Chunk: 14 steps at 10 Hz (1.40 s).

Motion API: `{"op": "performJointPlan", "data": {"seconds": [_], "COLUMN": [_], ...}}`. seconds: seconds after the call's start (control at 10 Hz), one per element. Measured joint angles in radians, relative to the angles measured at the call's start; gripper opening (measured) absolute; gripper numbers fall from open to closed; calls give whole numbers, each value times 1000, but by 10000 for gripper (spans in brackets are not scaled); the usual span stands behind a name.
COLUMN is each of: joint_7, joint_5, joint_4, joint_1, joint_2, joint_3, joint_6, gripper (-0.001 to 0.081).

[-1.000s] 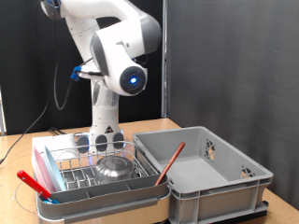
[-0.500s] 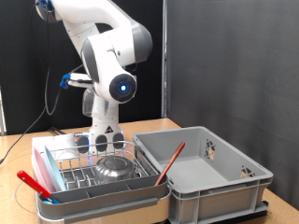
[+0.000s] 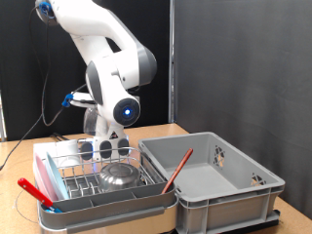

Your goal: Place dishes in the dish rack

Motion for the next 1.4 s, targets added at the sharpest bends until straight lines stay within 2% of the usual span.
{"op": "performJointPlan", "data": {"seconds": [0.3, 0.6, 1.0, 1.4], "joint_7": [0, 0, 0, 4], "joint_5": [-6, -7, -6, -6], "joint_4": [-21, -35, -50, -46], "joint_1": [48, 73, 106, 166], "joint_2": [3, 3, 4, 5], "joint_3": [-53, -55, -76, -158], "joint_6": [43, 48, 95, 115], "gripper": [113, 113, 113, 113]}}
